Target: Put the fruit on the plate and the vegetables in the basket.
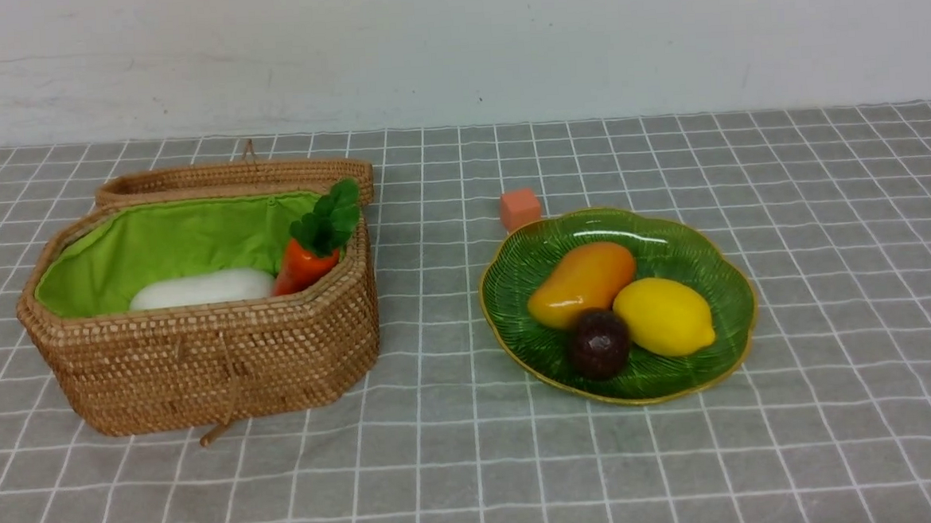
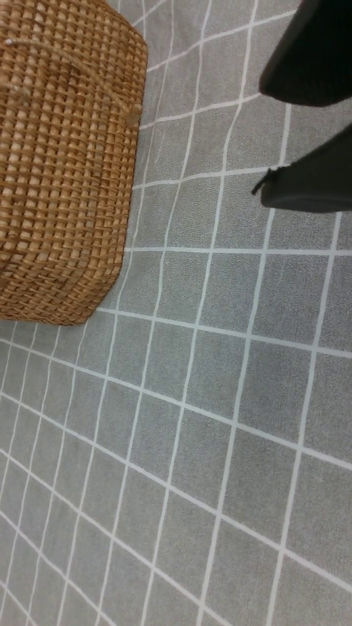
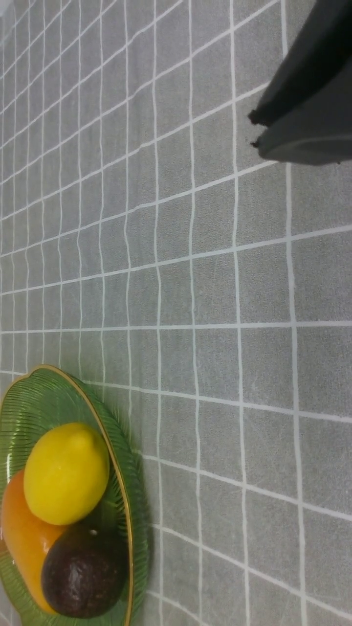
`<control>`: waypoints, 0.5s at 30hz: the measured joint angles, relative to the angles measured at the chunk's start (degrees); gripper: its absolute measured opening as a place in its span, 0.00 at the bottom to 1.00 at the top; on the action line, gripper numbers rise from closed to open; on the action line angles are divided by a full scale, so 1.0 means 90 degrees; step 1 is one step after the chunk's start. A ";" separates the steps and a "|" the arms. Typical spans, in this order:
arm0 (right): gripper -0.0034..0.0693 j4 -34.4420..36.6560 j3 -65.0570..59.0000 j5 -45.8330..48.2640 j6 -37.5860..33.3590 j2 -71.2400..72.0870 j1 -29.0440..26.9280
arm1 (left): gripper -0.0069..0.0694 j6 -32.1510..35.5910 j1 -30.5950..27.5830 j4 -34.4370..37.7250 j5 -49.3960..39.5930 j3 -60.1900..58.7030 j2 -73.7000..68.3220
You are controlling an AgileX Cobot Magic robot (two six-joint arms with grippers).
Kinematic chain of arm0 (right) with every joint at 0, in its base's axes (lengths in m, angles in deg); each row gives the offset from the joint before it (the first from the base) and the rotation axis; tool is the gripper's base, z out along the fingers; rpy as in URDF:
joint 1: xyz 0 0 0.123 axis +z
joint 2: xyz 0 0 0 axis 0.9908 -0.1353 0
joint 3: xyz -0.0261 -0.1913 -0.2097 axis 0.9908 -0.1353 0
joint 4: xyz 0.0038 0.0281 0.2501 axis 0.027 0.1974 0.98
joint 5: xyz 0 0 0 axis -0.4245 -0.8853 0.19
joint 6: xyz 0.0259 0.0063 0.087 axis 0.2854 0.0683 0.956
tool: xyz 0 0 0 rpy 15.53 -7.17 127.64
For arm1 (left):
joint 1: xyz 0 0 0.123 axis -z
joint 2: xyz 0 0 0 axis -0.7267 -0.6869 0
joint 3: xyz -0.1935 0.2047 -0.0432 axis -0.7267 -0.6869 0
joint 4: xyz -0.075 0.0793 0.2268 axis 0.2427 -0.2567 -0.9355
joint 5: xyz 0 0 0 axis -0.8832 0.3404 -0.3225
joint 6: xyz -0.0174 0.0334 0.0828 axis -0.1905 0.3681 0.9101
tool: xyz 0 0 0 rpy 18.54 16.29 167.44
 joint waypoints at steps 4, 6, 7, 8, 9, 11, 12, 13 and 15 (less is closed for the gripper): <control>0.10 0.0000 0.0000 0.0000 0.0000 0.0000 0.0000 | 0.40 0.0000 0.0075 0.0000 0.0000 0.0000 0.0000; 0.10 0.0000 0.0000 0.0000 0.0000 0.0000 0.0000 | 0.40 0.0000 0.0092 0.0000 0.0000 0.0000 0.0000; 0.10 0.0000 0.0000 0.0000 0.0000 0.0000 -0.0005 | 0.40 0.0000 0.0092 0.0000 0.0000 0.0000 0.0000; 0.10 0.0000 0.0000 0.0000 0.0000 0.0000 -0.0005 | 0.40 0.0000 0.0092 0.0000 0.0000 0.0000 0.0000; 0.10 0.0000 0.0000 0.0000 0.0000 0.0000 -0.0005 | 0.40 0.0000 0.0092 0.0000 0.0000 0.0000 0.0000; 0.10 0.0000 0.0000 0.0000 0.0000 0.0000 -0.0005 | 0.40 0.0000 0.0092 0.0000 0.0000 0.0000 0.0000; 0.10 0.0000 0.0000 0.0000 0.0000 0.0000 -0.0005 | 0.40 0.0000 0.0092 0.0000 0.0000 0.0000 0.0000; 0.10 0.0000 0.0000 0.0000 0.0000 0.0000 -0.0005 | 0.40 0.0000 0.0092 0.0000 0.0000 0.0000 0.0000; 0.10 0.0000 0.0000 0.0000 0.0000 0.0000 -0.0005 | 0.40 0.0000 0.0092 0.0000 0.0000 0.0000 0.0000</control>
